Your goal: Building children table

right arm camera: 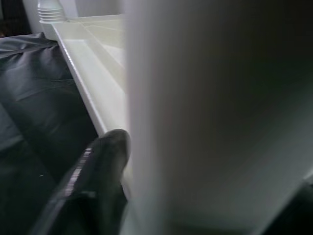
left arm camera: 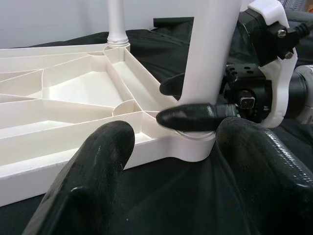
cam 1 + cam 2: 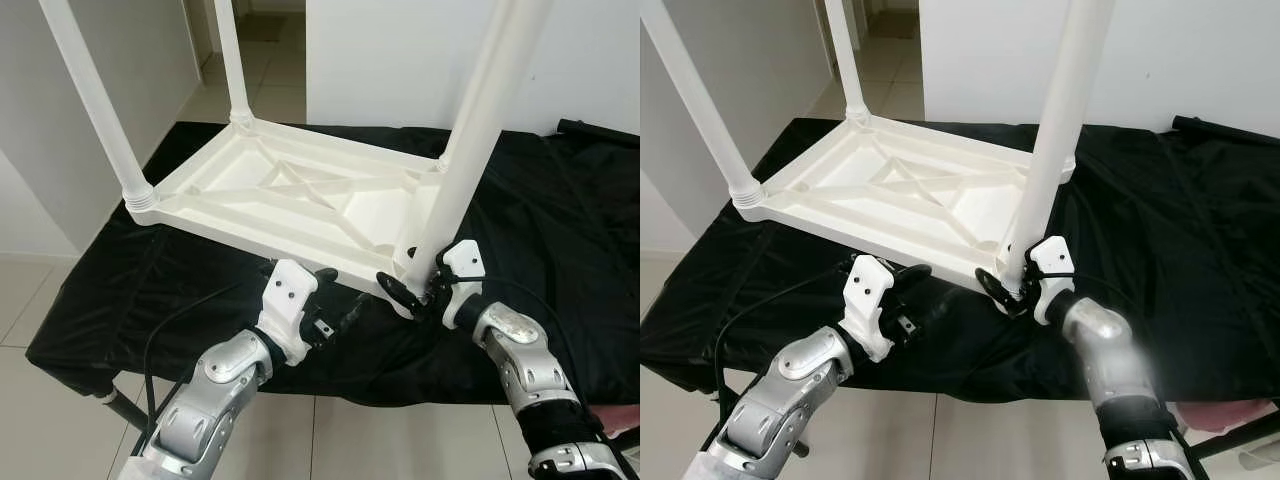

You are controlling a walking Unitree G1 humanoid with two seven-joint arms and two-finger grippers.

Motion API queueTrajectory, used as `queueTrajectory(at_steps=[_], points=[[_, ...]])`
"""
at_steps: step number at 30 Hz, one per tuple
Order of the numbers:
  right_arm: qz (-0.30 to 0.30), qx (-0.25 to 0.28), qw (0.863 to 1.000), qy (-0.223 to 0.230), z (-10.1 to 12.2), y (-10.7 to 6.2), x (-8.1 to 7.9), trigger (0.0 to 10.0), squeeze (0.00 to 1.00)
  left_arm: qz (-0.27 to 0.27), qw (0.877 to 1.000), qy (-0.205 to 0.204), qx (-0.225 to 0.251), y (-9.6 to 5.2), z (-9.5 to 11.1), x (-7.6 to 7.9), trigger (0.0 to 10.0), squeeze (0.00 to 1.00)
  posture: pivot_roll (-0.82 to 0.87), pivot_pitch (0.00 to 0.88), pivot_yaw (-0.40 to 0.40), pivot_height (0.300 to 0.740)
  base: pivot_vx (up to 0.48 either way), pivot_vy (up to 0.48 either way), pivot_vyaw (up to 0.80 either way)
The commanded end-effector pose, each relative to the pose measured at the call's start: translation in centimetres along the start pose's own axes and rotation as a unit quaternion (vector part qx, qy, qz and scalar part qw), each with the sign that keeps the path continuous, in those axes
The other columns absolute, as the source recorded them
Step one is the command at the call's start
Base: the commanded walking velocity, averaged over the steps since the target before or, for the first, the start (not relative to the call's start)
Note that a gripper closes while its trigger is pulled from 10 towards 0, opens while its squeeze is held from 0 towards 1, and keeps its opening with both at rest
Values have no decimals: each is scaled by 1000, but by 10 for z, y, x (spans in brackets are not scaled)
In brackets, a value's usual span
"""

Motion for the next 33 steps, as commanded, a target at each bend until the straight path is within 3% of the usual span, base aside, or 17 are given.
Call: queueTrajectory(at_steps=[1, 8, 9, 10, 17, 23, 27, 30, 31, 33], points=[[19, -13, 1000, -5, -5, 6, -6, 0, 0, 20, 1000, 6, -4, 1, 2, -5, 10000, 0, -12, 67, 53, 740, 0, 0, 0], [5, -12, 1000, 2, -10, 4, -5, 0, 0, 20, 1000, 14, -1, 4, 4, -9, 10000, 0, -16, 45, 55, 740, 0, 0, 0], [4, -9, 1000, 9, -9, 3, -7, 6510, 0, 19, 1000, 14, 0, 3, 4, -9, 10000, 0, -22, 42, 52, 740, 0, 0, 0], [4, -6, 1000, 16, -9, 2, -8, 10000, 0, 12, 1000, 19, -1, 4, 2, -8, 10000, 0, -25, 36, 49, 740, 0, 0, 0], [-8, 3, 1000, 21, -9, -3, -11, 10000, 0, -10, 999, 37, 2, 7, 4, -7, 10000, 0, -22, 7, 31, 740, 0, 0, 0], [-96, 18, 995, 28, -15, -12, -11, 10000, 0, -8, 999, 49, 4, 12, 3, -15, 10000, 0, -25, 0, 21, 740, 0, 0, 0], [-184, 49, 980, 65, -16, -18, -24, 10000, 0, 5, 999, 43, 13, 15, 5, -16, 10000, 0, -31, 0, 16, 740, 0, 0, 0], [-192, 51, 978, 69, -16, -19, -25, 10000, 0, 5, 999, 44, 13, 15, 5, -16, 10000, 0, -31, 0, 16, 740, 0, 0, 0], [-238, 61, 966, 77, -17, -23, -29, 10000, 0, 4, 999, 45, 12, 17, 3, -14, 10000, 0, -30, 0, 23, 740, 0, 0, 0], [-238, 61, 966, 77, -17, -23, -29, 10000, 0, 4, 999, 45, 12, 17, 3, -14, 10000, 0, -30, 0, 23, 740, 0, 0, 0]])
Point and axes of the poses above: a point about 5 cm out from each wrist's last joint towards the gripper, its own y axis pointing out of the wrist towards the gripper, its own z axis along the axis of the wrist's last joint, x = y × z, the point moved 2 cm from there along y, pointing out of the wrist towards the gripper, and after that the axes turned 11 degrees about y, right-handed, at the moved point
